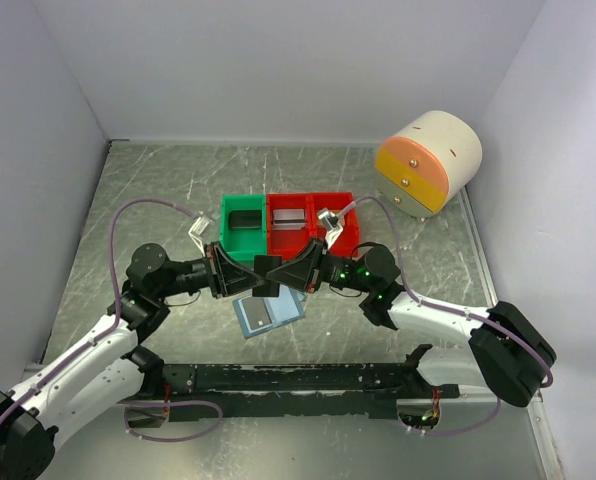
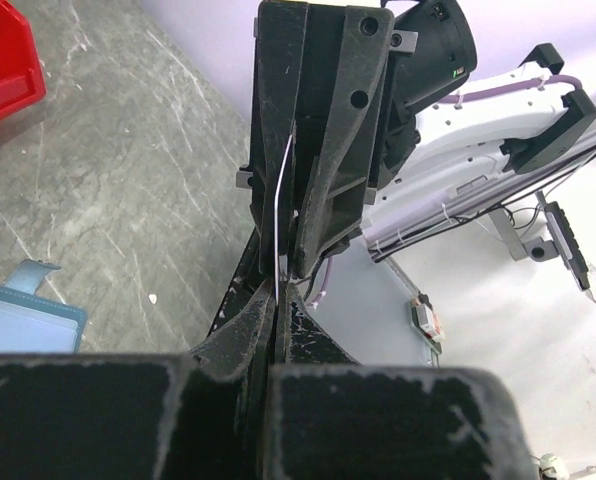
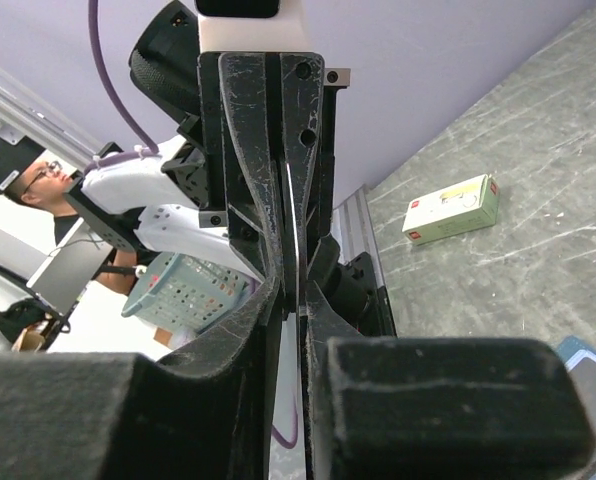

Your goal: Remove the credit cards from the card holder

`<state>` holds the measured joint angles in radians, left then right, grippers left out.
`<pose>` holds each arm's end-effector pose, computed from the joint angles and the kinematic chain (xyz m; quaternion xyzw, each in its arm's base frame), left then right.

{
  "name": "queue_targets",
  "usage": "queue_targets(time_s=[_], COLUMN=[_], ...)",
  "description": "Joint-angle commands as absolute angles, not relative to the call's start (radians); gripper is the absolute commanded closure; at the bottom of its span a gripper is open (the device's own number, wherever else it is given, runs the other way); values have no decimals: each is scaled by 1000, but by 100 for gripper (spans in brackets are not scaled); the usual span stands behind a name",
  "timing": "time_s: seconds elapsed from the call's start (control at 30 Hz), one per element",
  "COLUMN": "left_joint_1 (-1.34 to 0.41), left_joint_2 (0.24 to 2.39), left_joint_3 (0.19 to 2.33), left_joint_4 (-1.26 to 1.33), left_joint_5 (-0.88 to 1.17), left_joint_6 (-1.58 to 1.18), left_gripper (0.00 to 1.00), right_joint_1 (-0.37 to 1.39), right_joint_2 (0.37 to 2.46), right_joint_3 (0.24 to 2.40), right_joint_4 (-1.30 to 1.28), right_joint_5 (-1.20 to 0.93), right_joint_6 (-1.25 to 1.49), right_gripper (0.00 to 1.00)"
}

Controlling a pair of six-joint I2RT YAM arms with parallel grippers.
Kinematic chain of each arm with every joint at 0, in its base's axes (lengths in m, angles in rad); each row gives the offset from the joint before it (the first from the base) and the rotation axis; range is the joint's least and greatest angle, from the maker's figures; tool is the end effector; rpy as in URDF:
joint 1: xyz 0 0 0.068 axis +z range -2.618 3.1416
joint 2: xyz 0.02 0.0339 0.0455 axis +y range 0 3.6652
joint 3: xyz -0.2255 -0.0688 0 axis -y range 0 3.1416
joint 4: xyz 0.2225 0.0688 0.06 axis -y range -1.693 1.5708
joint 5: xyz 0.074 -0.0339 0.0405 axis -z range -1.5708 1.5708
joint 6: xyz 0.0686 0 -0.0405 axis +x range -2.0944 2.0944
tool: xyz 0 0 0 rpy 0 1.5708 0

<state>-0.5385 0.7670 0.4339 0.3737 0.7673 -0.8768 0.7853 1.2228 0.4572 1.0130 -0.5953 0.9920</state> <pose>0.1565 -0.1490 0.2590 0.1580 0.6785 -0.6318 0.3397 0.1651 0.2195 0.2466 -0.1695 0.6082 0.6991 0.3357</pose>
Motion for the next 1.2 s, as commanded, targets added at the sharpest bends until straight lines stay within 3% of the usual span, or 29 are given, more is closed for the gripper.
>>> queue_targets(time_s=[0.0, 0.17, 0.47, 0.6, 0.73, 0.9, 1.03, 1.1, 1.13, 1.17], left_joint_1=[-541, -541, -541, -541, -541, -541, -541, -541, -540, -540], left_joint_2=[764, 756, 749, 748, 743, 709, 670, 662, 659, 660], left_joint_3=[414, 392, 363, 355, 361, 385, 424, 491, 539, 597], left_joint_4=[446, 493, 565, 580, 559, 443, 311, 145, 22, -99], left_joint_5=[793, 787, 783, 781, 773, 742, 696, 646, 600, 537], left_joint_6=[-903, -930, -970, -978, -970, -917, -851, -761, -694, -630], left_gripper=[93, 93, 93, 93, 89, 70, 35, 17, 3, 0], right_joint_1=[790, 788, 789, 789, 789, 788, 788, 788, 788, 788], right_joint_2=[1211, 1208, 1203, 1194, 1179, 1150, 1130, 1112, 1095, 1074], right_joint_3=[452, 449, 445, 445, 448, 451, 458, 465, 475, 487], right_joint_4=[1070, 1084, 1094, 1086, 1052, 988, 941, 886, 827, 753], right_joint_5=[-612, -621, -625, -628, -616, -594, -589, -574, -557, -536], right_joint_6=[997, 1003, 1014, 1009, 997, 971, 953, 932, 908, 870], right_gripper=[88, 92, 89, 100, 100, 100, 100, 100, 100, 100])
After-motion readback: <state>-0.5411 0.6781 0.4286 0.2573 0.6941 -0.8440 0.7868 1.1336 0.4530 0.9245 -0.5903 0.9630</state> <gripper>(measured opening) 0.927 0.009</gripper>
